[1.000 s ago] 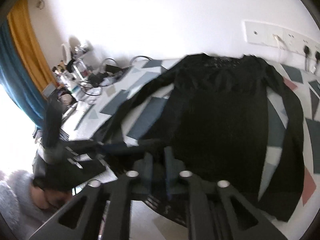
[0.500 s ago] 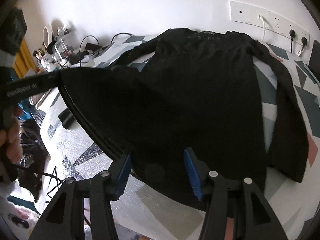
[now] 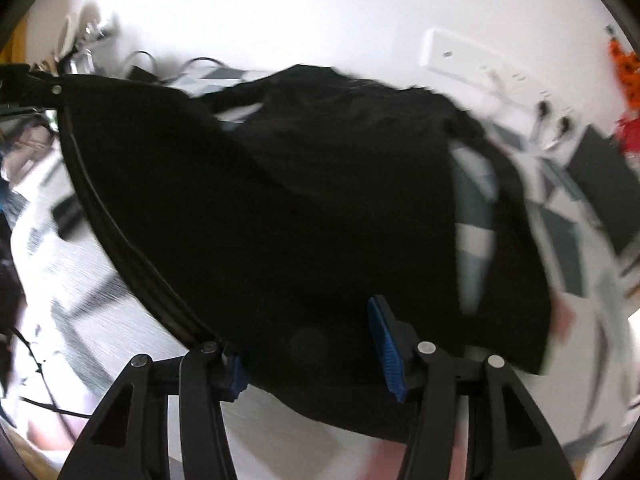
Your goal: Fold clothes
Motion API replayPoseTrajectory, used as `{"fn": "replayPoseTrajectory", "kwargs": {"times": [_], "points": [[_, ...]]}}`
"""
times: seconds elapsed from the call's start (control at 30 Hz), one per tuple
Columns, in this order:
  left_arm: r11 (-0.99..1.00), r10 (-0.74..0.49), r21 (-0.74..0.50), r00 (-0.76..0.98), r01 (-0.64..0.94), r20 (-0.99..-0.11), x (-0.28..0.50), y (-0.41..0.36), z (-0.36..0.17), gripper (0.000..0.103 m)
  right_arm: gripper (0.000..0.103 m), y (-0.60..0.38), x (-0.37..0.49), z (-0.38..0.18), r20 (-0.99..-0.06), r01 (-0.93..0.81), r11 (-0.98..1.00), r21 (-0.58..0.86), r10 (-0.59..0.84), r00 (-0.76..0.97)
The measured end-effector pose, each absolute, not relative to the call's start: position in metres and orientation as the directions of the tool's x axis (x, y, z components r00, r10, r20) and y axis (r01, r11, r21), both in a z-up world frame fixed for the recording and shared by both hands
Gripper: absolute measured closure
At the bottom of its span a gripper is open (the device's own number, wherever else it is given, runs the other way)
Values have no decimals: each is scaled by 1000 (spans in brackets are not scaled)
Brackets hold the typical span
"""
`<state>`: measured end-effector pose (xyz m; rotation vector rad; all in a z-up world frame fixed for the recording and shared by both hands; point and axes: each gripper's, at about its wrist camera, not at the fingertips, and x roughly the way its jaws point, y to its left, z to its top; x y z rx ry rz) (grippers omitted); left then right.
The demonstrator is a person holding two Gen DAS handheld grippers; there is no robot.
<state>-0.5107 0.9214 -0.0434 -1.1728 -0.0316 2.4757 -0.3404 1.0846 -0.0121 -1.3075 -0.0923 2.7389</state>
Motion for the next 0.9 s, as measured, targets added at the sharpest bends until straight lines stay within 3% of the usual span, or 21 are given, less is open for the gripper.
{"fn": "replayPoseTrajectory", "kwargs": {"times": [0.17, 0.33, 0.43, 0.5, 0.6, 0.77, 0.9], "points": [[-928, 364, -244, -542, -283, -757, -512, 904, -56, 98, 48, 1132, -319, -21, -799, -211, -972, -104, 208, -565], [-933, 357, -267, -505, -243, -786, -511, 893, -70, 98, 49, 1162, -311, -20, -806, -268, -962, -45, 194, -560], [-935, 351, -272, -481, -228, -803, -509, 887, -80, 98, 63, 1161, -313, -14, -796, -248, -968, -45, 185, -577], [-938, 347, -288, -460, -194, -818, -509, 881, -90, 98, 66, 1159, -313, -11, -792, -230, -972, -43, 174, -586], [-937, 348, -313, -428, -153, -834, -508, 875, -103, 98, 89, 1162, -314, -11, -801, -209, -978, -7, 131, -584], [-933, 359, -332, -388, -137, -849, -503, 874, -119, 98, 96, 1162, -309, 2, -795, -159, -987, -19, 111, -596], [-896, 433, -438, -349, -70, -831, -502, 866, -127, 98, 96, 1166, -304, 21, -764, -158, -986, -55, 143, -629]]}}
